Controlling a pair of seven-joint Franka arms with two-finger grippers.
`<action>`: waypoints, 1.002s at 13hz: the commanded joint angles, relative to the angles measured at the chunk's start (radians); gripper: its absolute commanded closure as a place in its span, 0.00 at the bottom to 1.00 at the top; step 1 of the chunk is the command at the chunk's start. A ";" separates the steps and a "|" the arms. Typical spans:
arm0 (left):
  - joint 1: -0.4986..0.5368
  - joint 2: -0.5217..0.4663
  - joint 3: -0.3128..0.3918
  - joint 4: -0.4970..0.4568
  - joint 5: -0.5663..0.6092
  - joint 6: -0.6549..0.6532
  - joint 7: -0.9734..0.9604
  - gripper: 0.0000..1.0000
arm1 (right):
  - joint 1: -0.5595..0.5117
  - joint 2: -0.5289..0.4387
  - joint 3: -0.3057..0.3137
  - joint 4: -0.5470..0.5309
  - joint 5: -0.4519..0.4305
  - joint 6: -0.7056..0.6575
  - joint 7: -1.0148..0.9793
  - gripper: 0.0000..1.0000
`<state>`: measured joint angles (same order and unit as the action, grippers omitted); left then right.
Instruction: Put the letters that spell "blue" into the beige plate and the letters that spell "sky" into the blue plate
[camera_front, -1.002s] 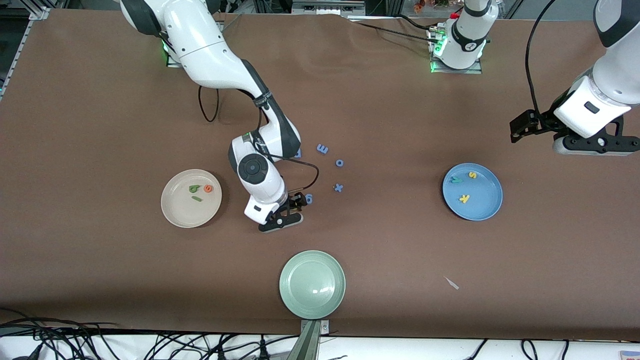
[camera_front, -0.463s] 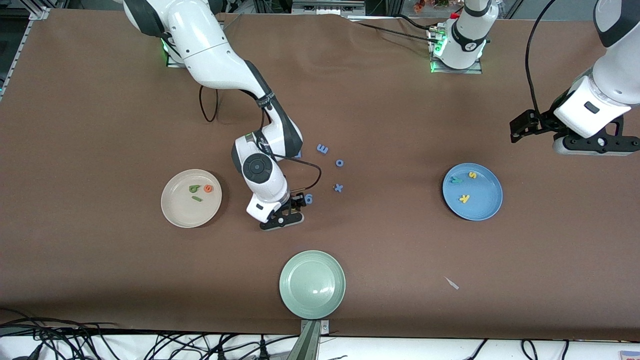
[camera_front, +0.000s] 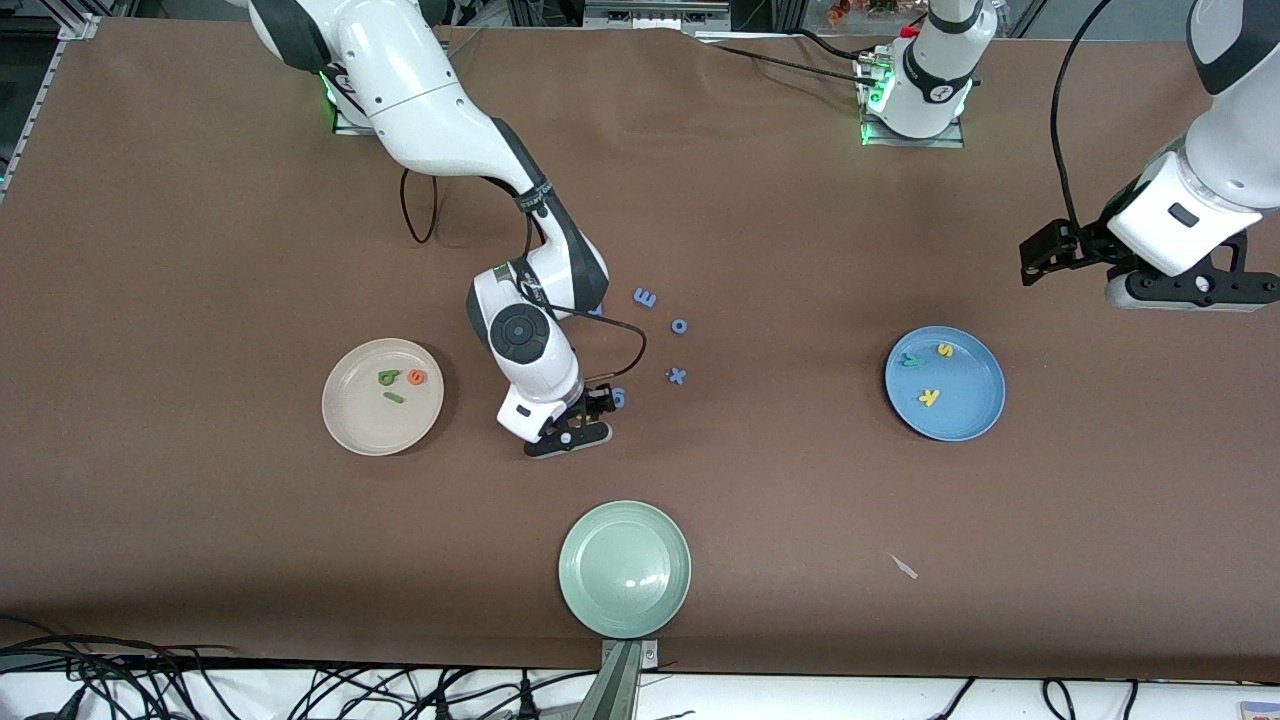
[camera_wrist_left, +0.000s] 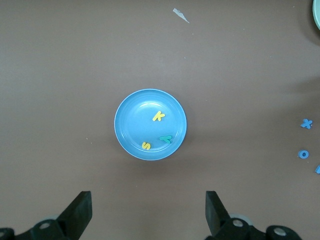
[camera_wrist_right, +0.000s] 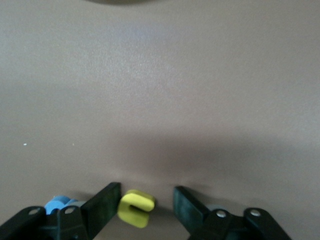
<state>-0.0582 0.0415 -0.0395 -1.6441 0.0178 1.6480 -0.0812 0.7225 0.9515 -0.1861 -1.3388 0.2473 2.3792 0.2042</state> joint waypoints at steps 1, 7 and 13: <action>-0.002 -0.019 0.001 -0.010 -0.016 -0.008 -0.006 0.00 | 0.014 -0.029 -0.003 -0.077 -0.003 0.003 0.018 0.52; -0.002 -0.019 0.001 -0.010 -0.016 -0.008 -0.006 0.00 | 0.014 -0.053 -0.004 -0.109 -0.003 0.003 0.005 0.61; -0.002 -0.019 0.000 -0.010 -0.016 -0.008 -0.006 0.00 | 0.008 -0.095 -0.007 -0.128 -0.005 -0.008 -0.014 0.62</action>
<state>-0.0591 0.0415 -0.0395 -1.6441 0.0178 1.6480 -0.0812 0.7262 0.8978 -0.1877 -1.4113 0.2473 2.3713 0.2044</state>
